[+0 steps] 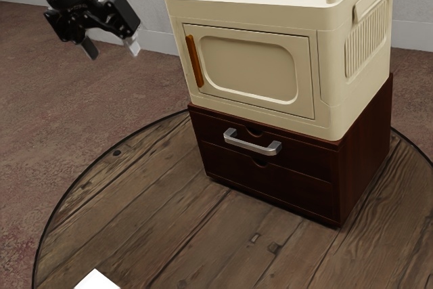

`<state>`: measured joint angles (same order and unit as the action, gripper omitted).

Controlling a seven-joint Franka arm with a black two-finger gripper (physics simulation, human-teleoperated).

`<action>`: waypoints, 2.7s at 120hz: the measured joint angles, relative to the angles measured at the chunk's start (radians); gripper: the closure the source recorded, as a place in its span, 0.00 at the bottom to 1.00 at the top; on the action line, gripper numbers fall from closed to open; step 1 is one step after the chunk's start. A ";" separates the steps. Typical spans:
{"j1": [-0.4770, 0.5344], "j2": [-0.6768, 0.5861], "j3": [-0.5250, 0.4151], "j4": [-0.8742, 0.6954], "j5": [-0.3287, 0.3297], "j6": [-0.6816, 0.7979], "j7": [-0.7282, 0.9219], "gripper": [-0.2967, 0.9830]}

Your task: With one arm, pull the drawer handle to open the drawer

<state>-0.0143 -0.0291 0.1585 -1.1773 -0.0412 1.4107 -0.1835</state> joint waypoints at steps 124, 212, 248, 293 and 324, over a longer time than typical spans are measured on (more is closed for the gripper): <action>-0.061 -0.086 -0.083 -0.476 -0.035 0.410 -1.034 0.25; 0.009 -0.035 -0.216 -0.605 -0.046 0.596 -1.286 0.26; 0.028 -0.014 -0.239 -0.621 -0.048 0.651 -1.330 0.27; 0.033 0.025 -0.260 -0.621 -0.048 0.694 -1.362 0.29; 0.041 0.030 -0.272 -0.634 -0.048 0.707 -1.374 0.32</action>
<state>0.0263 0.0009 -0.1136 -1.8109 -0.0890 2.1178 -1.5577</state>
